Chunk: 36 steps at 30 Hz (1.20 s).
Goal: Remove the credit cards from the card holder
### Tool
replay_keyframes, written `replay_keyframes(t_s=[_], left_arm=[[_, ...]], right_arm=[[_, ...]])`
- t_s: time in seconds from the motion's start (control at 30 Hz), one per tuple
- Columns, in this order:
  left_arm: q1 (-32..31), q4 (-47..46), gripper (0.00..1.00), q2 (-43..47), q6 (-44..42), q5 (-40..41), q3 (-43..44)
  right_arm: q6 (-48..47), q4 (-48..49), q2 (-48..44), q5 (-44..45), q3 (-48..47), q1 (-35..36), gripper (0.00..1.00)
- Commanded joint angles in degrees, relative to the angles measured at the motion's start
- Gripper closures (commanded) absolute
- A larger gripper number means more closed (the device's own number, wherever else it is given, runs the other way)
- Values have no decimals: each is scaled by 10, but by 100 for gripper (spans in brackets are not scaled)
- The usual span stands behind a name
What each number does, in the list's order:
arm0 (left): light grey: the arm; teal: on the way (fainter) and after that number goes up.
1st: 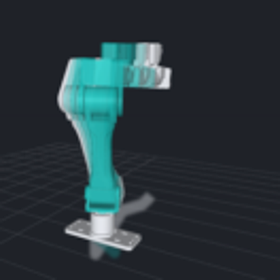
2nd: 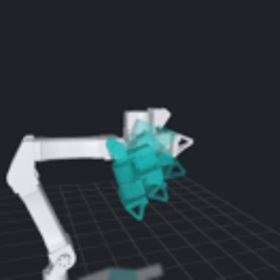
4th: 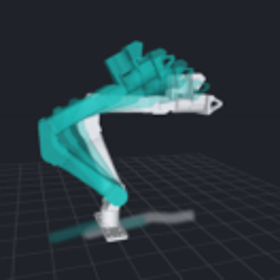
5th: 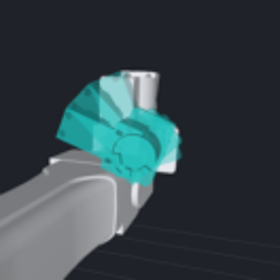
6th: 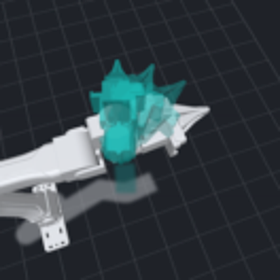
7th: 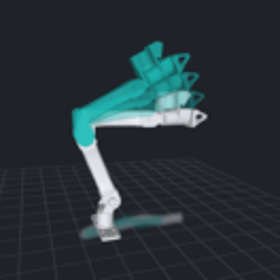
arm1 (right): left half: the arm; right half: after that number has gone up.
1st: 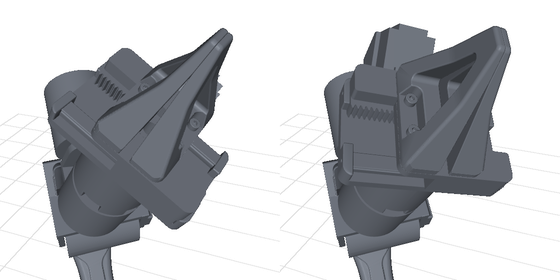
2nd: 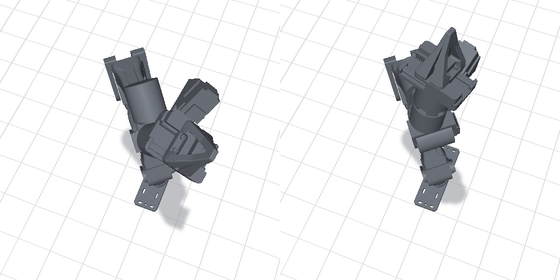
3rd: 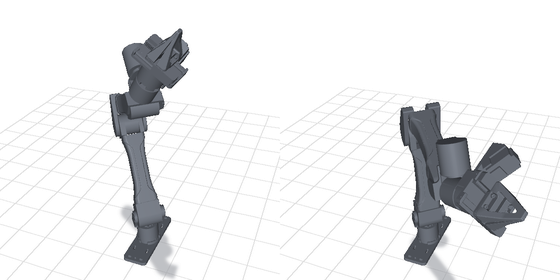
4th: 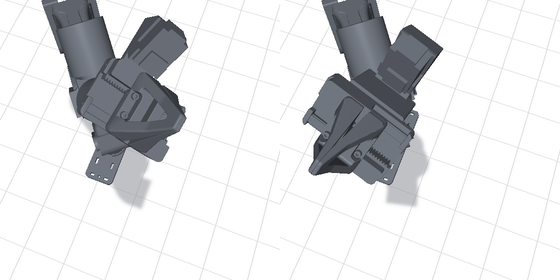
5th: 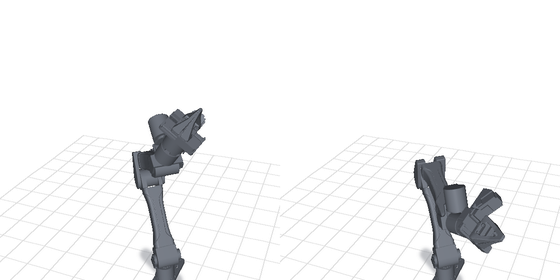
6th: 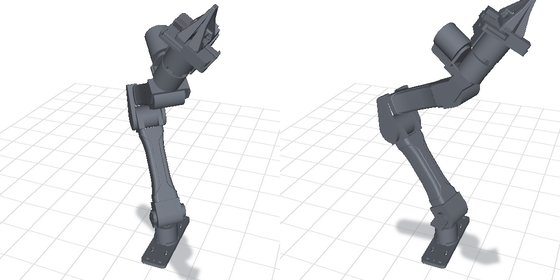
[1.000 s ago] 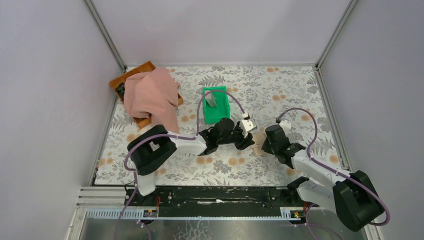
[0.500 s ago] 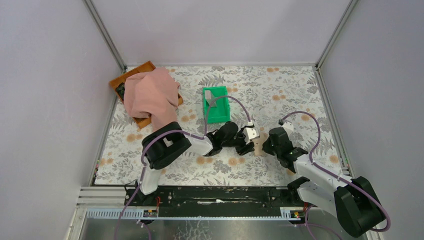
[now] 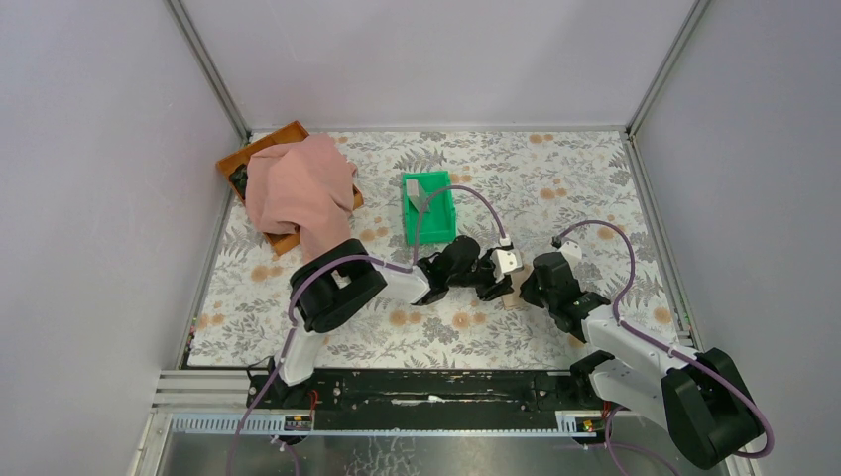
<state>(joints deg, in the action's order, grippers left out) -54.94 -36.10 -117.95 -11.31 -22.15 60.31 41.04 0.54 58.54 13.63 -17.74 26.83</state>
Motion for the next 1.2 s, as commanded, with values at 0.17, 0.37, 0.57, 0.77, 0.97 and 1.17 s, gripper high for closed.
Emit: replay_keyframes(t_s=[0.17,0.37,0.57,0.77,0.97,1.17], left_arm=[[1,17,49,-6,-8,-16,-13],[1,58,58,-29,-15,-19,-2],[1,96,74,-43,-24,-24,15],[2,103,100,-50,-20,-18,14],[8,78,100,-28,13,-10,-2],[26,29,100,42,58,-16,-43]], right_arm=[[8,-26,6,-32,7,-1,91],[6,-26,3,-32,8,-1,91],[5,-24,-9,-29,13,-2,91],[6,-24,-13,-29,14,-2,91],[6,-23,-17,-29,17,-2,91],[6,-24,-16,-30,16,-1,91]])
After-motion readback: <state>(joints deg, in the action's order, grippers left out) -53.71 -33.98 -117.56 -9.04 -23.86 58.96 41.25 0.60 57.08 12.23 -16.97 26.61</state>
